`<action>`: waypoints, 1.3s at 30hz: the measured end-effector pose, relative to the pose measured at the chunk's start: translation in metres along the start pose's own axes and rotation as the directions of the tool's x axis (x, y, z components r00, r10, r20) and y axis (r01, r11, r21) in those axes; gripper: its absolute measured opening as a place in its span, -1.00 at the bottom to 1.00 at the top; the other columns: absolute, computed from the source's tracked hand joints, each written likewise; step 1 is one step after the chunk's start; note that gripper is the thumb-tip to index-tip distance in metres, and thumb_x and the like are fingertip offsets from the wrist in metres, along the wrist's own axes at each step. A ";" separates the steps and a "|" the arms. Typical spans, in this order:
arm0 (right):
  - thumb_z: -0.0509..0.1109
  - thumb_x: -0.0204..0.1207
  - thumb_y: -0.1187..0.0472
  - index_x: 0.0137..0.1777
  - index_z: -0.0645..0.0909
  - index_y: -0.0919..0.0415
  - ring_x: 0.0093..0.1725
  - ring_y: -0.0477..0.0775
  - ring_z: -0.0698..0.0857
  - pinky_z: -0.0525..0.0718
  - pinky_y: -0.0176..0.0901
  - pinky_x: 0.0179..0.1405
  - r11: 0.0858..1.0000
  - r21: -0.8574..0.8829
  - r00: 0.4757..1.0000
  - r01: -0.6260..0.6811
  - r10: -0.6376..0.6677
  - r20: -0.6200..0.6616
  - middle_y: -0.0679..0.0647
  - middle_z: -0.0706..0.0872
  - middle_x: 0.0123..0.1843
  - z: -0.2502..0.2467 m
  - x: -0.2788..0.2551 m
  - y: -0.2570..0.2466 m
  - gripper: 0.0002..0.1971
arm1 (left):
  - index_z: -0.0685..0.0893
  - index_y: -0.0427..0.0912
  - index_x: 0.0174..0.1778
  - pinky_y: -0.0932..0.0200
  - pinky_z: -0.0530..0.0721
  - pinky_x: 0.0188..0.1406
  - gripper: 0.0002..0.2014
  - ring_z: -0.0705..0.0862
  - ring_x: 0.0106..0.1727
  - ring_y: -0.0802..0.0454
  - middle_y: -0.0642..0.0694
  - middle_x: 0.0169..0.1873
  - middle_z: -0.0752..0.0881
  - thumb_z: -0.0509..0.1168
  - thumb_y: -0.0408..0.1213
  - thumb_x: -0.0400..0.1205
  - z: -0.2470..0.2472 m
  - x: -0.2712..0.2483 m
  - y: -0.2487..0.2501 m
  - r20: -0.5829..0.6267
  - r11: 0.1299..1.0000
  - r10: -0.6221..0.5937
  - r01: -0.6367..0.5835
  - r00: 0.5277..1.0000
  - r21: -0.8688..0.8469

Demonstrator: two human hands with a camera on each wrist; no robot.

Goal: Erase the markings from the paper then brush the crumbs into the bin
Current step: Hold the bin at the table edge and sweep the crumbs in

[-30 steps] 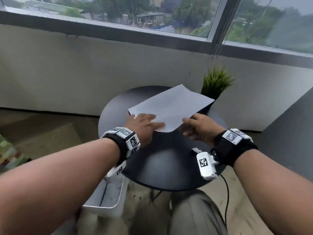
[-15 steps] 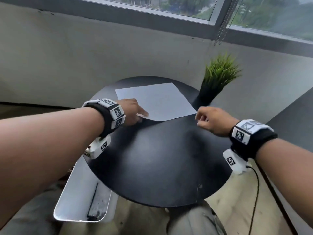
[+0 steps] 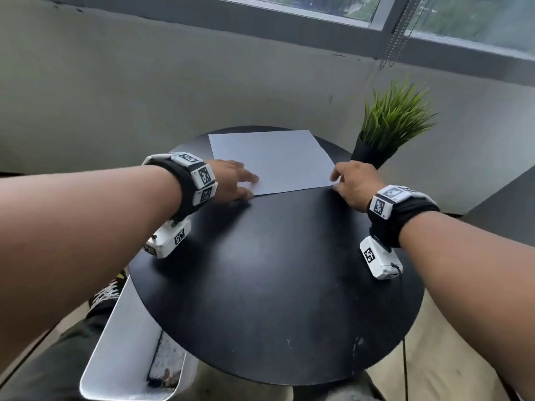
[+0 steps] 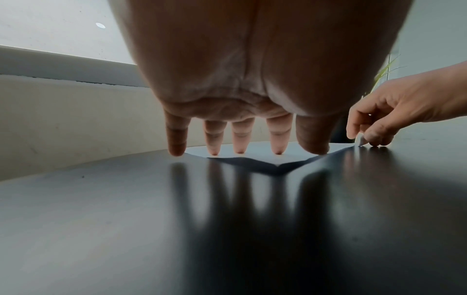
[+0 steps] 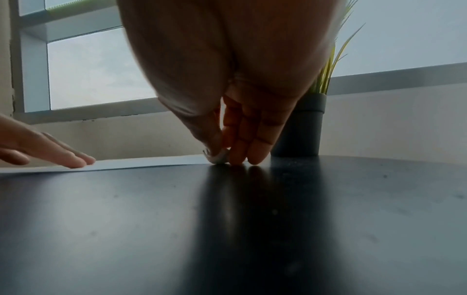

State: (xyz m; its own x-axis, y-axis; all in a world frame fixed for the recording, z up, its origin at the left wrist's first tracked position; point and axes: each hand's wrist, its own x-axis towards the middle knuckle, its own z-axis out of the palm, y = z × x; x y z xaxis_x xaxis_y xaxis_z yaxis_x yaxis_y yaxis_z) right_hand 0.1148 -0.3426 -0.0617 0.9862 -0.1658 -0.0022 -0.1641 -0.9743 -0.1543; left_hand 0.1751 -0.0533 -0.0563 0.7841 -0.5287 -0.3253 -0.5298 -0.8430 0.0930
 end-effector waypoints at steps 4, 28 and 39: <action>0.37 0.55 0.14 0.23 0.56 0.12 0.05 0.15 0.63 0.49 -0.16 0.04 0.989 0.145 0.999 -0.016 0.021 -0.032 0.05 0.71 0.01 -0.011 -0.020 0.011 -0.73 | 0.06 0.22 0.76 -0.10 0.03 0.73 -0.26 0.01 0.78 -0.08 -0.08 0.78 -0.01 0.19 0.26 0.69 0.000 -0.009 0.001 -0.042 0.997 -0.036 0.033 0.998 -0.065; 0.00 0.52 -0.47 0.72 -0.07 0.00 0.72 0.24 -0.14 -0.04 0.13 0.70 0.955 -0.098 0.835 0.279 -0.191 0.516 -0.04 -0.17 0.76 0.004 -0.155 -0.053 -0.12 | 0.25 0.04 0.67 -0.16 0.38 0.56 -0.07 0.26 0.66 -0.19 -0.19 0.62 0.28 0.06 0.58 0.49 0.032 -0.109 0.024 0.085 0.995 -0.072 0.065 0.994 0.081; -0.05 0.24 -0.62 0.58 0.22 -0.01 0.65 0.35 0.17 0.23 0.24 0.60 0.986 -0.133 0.899 0.105 -0.037 0.437 0.14 0.19 0.66 0.000 -0.103 -0.044 -0.01 | 0.16 0.12 0.72 -0.25 0.27 0.63 -0.06 0.16 0.70 -0.25 -0.20 0.70 0.16 0.12 0.56 0.49 0.027 -0.103 0.037 0.163 0.989 0.081 -0.099 0.983 0.108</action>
State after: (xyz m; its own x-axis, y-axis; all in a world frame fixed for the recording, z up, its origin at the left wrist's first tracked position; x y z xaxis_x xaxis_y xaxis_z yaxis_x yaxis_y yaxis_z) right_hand 0.0200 -0.2825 -0.0550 0.9025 -0.0465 -0.4282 -0.0614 -0.9979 -0.0212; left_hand 0.0663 -0.0270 -0.0445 0.6755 -0.5717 -0.4657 -0.6368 -0.7707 0.0225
